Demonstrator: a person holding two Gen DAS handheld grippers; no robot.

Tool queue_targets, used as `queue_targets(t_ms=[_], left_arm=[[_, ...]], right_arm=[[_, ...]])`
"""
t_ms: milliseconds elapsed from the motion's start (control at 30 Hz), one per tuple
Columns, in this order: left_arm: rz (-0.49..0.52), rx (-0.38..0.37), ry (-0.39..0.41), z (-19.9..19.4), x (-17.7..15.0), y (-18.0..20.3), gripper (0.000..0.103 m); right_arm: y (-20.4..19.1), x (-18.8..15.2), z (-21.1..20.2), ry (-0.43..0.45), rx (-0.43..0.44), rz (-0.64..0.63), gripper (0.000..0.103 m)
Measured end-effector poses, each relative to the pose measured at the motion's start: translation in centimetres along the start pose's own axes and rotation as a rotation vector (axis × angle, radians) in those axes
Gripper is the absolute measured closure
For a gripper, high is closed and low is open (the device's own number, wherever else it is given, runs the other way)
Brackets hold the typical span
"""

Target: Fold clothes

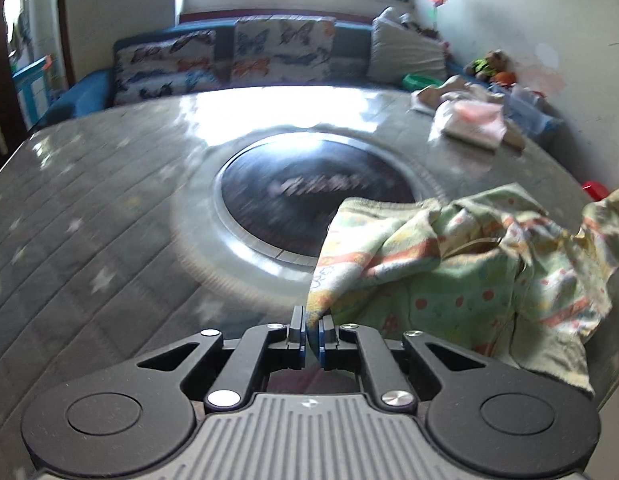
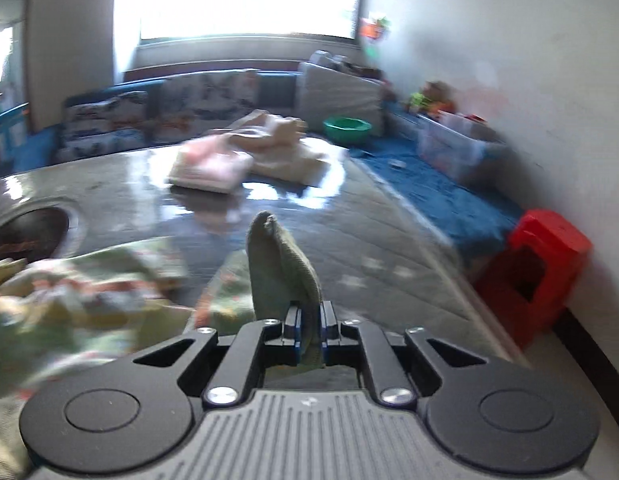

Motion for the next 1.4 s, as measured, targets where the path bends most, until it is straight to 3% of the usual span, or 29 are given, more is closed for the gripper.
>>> queue_targets(t_ms=[167,233,367,633,800,1000,1100,1400], left_arm=[[0.010,0.027,-0.007,-1.0,0.0,-1.3,0.071],[0.024,0.040,0.008,-1.4,0.5,-1.1,0.058],[0.054,0.040,0.030,-2.0,1.6,-0.6,0.051],[0.089,0.040,0.069,-2.8,3.5,-0.4,0.039],[0.062,0.071,0.067,-2.7,4.2,-1.5,0.036],[0.064,-0.009,0.065,0.3,6.1,0.8,0.037],[0.056,-0.090,0.032,2.9,7.4,2.3,0.036],[0.197,-0.167,-0.045,9.1,8.5,7.4,0.036]], right_arm=[[-0.1,0.7,0.4,0.018,0.022,-0.016,0.088],[-1.2,1.5,0.7,0.027,0.063,-0.038,0.085],[-4.0,2.5,1.6,0.018,0.163,-0.081,0.076],[-8.5,4.1,4.4,-0.028,0.276,-0.149,0.072],[-10.2,4.5,5.3,-0.048,0.324,-0.174,0.071],[-12.2,5.0,6.1,-0.060,0.366,-0.205,0.068],[-13.0,5.7,6.9,-0.070,0.384,-0.195,0.067],[-14.0,7.3,10.9,-0.108,0.413,-0.107,0.062]])
Point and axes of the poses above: each gripper's, at about its wrist camera, not at the fingertips, and z roughly the way its jaws point, y to its right, x to its top, the point moved 2 cm from there along z, roughly the way its jaws point, and after that the axes turned 4 degrees about -z, right-handed, at the moved point
